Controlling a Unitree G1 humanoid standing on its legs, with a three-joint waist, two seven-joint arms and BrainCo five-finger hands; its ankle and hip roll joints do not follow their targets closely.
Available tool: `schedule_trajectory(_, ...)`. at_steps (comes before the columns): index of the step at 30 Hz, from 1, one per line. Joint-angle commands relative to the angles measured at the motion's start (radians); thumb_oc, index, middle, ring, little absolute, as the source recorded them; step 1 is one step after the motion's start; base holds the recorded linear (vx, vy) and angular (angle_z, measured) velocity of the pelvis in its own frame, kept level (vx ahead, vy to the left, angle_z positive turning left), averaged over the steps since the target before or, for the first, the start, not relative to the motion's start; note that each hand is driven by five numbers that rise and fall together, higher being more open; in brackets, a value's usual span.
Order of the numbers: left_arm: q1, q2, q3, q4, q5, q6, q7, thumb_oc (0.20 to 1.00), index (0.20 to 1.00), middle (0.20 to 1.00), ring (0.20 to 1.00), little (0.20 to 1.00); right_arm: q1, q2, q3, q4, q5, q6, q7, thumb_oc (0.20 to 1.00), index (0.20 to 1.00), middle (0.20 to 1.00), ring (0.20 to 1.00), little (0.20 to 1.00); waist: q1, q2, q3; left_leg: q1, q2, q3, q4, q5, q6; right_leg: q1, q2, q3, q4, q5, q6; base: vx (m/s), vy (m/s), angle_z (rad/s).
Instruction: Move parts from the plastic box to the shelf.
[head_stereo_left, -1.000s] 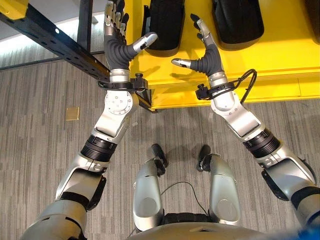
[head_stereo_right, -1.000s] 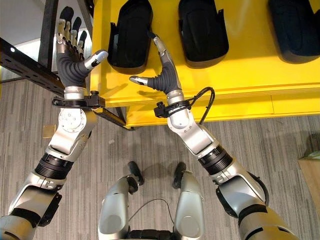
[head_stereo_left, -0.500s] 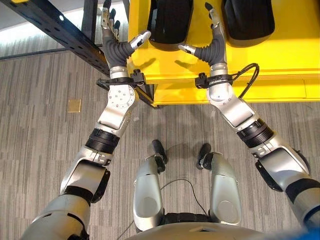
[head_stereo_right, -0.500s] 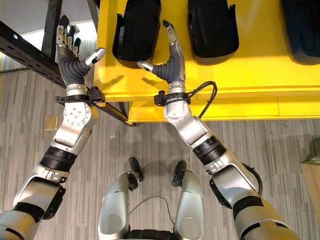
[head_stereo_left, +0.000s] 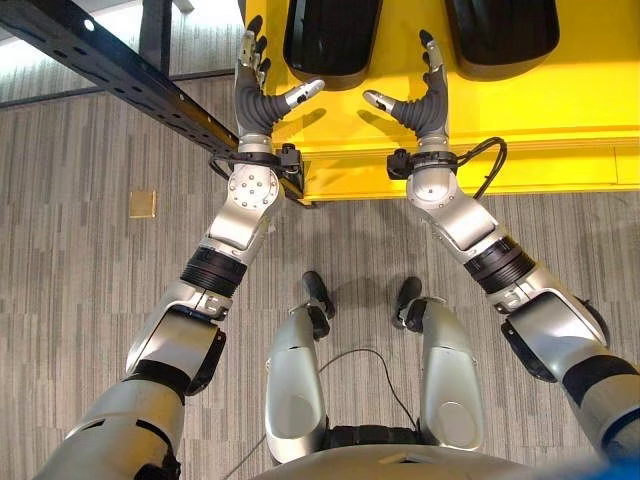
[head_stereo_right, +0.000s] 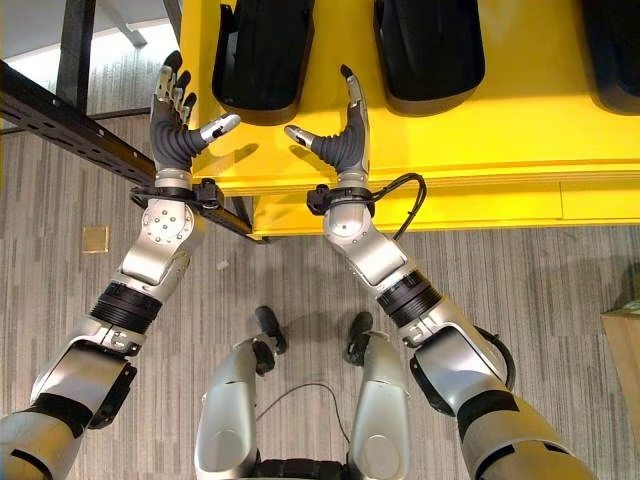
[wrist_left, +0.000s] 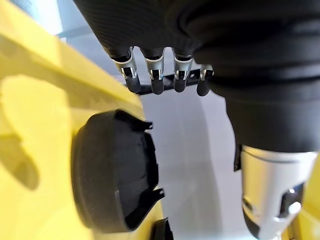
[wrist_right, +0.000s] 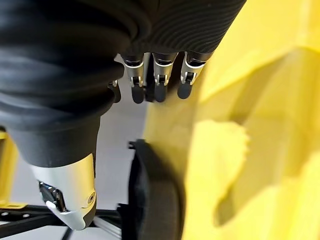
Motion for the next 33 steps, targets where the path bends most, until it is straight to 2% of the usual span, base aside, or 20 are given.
schedule_trajectory(1,-0.108,-0.009,-0.024,0.001,0.006,-0.028,-0.018,1.0,1.0,1.0,1.0,1.0,-0.089,0.041,-0.026,-0.033,0.103,-0.079,0.04,1.0,1.0,1.0,1.0,1.0,0.006,0.004,-0.027,0.014,0.041,-0.027,-0.036,0.025,-0.07,0.002,-0.045,0.011,0.0,0.042,0.108,0.0,0.0,0.0)
schedule_trajectory(7,-0.117,-0.005,-0.023,0.028,-0.032,-0.035,-0.003,1.0,1.0,1.0,1.0,1.0,-0.084,0.048,-0.014,-0.003,0.195,-0.116,0.048,1.0,1.0,1.0,1.0,1.0,0.007,0.001,-0.027,-0.004,0.044,-0.029,-0.032,0.03,-0.071,-0.014,-0.043,0.009,0.002,0.045,0.104,0.0,0.0,0.0)
schedule_trajectory(8,-0.126,-0.006,-0.02,0.039,-0.048,-0.032,-0.01,1.0,1.0,1.0,1.0,1.0,-0.084,0.056,-0.014,0.014,0.25,-0.145,0.082,1.0,1.0,1.0,1.0,1.0,0.009,-0.001,-0.027,-0.016,0.046,-0.03,-0.027,0.031,-0.072,-0.024,-0.043,0.006,0.009,0.045,0.103,0.0,0.0,0.0)
schedule_trajectory(16,-0.15,-0.003,-0.03,0.077,-0.037,-0.037,-0.031,1.0,1.0,1.0,1.0,1.0,-0.101,0.072,-0.008,0.069,0.339,-0.17,0.086,1.0,1.0,1.0,1.0,1.0,0.017,-0.003,-0.027,-0.038,0.048,-0.036,-0.022,0.036,-0.072,-0.038,-0.043,0.001,0.018,0.044,0.098,0.0,-0.003,0.0)
schedule_trajectory(26,-0.221,0.019,-0.059,0.133,-0.035,0.013,-0.043,1.0,1.0,1.0,1.0,1.0,-0.135,0.058,0.012,0.101,0.346,-0.163,0.132,1.0,1.0,1.0,1.0,1.0,0.013,-0.006,-0.027,-0.06,0.05,-0.042,-0.017,0.043,-0.074,-0.054,-0.04,0.003,0.021,0.049,0.098,0.0,-0.003,0.01)
schedule_trajectory(33,-0.245,0.029,-0.065,0.164,-0.056,-0.009,-0.071,1.0,1.0,1.0,1.0,1.0,-0.142,0.055,0.04,0.107,0.375,-0.157,0.152,1.0,1.0,1.0,1.0,1.0,0.009,-0.006,-0.027,-0.059,0.053,-0.034,-0.017,0.043,-0.075,-0.054,-0.036,0.006,0.008,0.055,0.096,0.0,0.0,0.0)
